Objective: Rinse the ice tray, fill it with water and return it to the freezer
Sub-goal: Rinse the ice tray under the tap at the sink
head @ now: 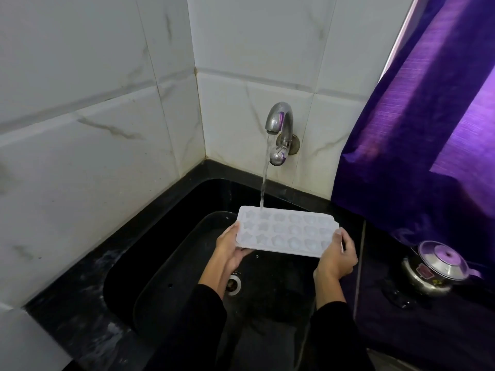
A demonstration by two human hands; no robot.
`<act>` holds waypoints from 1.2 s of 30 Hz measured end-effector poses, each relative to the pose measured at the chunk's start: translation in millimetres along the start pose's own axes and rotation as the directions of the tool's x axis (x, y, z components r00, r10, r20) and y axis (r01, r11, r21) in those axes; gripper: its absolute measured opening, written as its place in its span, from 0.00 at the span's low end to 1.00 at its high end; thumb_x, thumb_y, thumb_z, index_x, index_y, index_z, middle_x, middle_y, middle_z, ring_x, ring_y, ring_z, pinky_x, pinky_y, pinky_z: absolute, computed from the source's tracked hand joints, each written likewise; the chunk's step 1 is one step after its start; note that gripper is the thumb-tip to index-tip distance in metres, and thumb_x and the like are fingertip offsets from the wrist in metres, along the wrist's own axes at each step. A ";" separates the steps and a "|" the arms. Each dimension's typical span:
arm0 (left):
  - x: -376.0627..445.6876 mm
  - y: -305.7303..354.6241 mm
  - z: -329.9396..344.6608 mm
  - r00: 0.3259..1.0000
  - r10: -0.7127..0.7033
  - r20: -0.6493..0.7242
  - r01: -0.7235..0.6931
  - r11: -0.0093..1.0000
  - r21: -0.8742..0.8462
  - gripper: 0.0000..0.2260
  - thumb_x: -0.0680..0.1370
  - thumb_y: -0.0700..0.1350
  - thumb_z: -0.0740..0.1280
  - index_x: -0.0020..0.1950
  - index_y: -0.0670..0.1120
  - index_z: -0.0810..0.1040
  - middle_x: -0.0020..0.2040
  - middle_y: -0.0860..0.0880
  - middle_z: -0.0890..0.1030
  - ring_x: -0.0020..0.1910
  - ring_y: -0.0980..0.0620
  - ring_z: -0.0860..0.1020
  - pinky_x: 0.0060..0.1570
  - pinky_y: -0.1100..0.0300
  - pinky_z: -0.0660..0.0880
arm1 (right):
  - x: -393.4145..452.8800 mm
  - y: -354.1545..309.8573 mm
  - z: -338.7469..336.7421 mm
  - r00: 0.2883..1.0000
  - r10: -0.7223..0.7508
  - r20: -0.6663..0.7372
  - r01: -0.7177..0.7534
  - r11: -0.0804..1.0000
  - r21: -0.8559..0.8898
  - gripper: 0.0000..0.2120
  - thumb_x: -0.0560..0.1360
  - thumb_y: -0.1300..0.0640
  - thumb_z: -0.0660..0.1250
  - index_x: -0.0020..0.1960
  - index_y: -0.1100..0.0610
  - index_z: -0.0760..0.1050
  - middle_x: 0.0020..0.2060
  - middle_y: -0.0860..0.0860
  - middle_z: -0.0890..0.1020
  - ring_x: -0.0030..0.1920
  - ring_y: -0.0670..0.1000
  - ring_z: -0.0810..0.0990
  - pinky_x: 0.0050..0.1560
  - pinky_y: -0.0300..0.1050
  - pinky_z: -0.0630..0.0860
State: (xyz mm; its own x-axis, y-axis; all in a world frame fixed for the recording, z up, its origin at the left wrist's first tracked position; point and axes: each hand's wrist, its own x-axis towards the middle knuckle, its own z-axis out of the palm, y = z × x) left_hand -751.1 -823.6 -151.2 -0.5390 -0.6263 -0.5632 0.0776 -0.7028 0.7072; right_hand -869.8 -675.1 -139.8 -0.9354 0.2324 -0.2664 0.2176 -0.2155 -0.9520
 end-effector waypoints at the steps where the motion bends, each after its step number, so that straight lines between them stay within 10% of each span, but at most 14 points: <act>1: 0.4 -1.1 3.5 1.000 -0.007 0.012 0.007 1.000 -0.017 0.14 0.81 0.45 0.60 0.66 0.42 0.71 0.57 0.39 0.80 0.55 0.40 0.79 0.49 0.42 0.77 | 1.4 -0.2 -1.1 1.000 -0.003 -0.021 0.004 1.000 0.013 0.12 0.77 0.54 0.66 0.59 0.53 0.79 0.54 0.47 0.82 0.55 0.45 0.79 0.55 0.38 0.75; 11: -2.0 4.1 34.0 0.997 -0.006 0.077 0.004 1.000 0.022 0.17 0.80 0.51 0.61 0.64 0.42 0.73 0.59 0.40 0.80 0.57 0.41 0.79 0.49 0.44 0.79 | 11.6 -4.6 -3.4 0.987 0.020 -0.158 0.008 0.984 0.179 0.13 0.77 0.57 0.67 0.60 0.58 0.79 0.55 0.50 0.81 0.52 0.45 0.80 0.34 0.27 0.74; 26: -0.2 13.5 -8.4 0.987 0.043 -0.155 -0.053 0.997 -0.063 0.13 0.78 0.50 0.66 0.55 0.42 0.77 0.48 0.42 0.83 0.45 0.44 0.82 0.37 0.50 0.80 | -21.4 14.6 28.8 0.999 0.042 -0.015 -0.040 0.994 0.101 0.10 0.74 0.55 0.71 0.55 0.53 0.82 0.48 0.44 0.83 0.49 0.42 0.81 0.51 0.37 0.77; 36: -13.8 25.1 -44.5 0.947 0.145 -0.286 -0.172 0.982 -0.072 0.12 0.78 0.54 0.65 0.49 0.45 0.77 0.44 0.44 0.83 0.44 0.45 0.83 0.47 0.46 0.80 | -53.1 30.4 46.0 0.996 0.048 0.080 -0.054 0.996 0.077 0.11 0.73 0.55 0.71 0.55 0.54 0.82 0.48 0.44 0.83 0.53 0.45 0.81 0.50 0.38 0.79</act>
State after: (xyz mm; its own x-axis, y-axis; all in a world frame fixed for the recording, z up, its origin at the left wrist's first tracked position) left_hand -704.3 -847.6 -144.8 -0.2596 -0.7916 -0.5531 0.2291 -0.6069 0.7611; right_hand -826.4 -737.6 -147.7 -0.9433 0.1451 -0.2984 0.2455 -0.2998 -0.9219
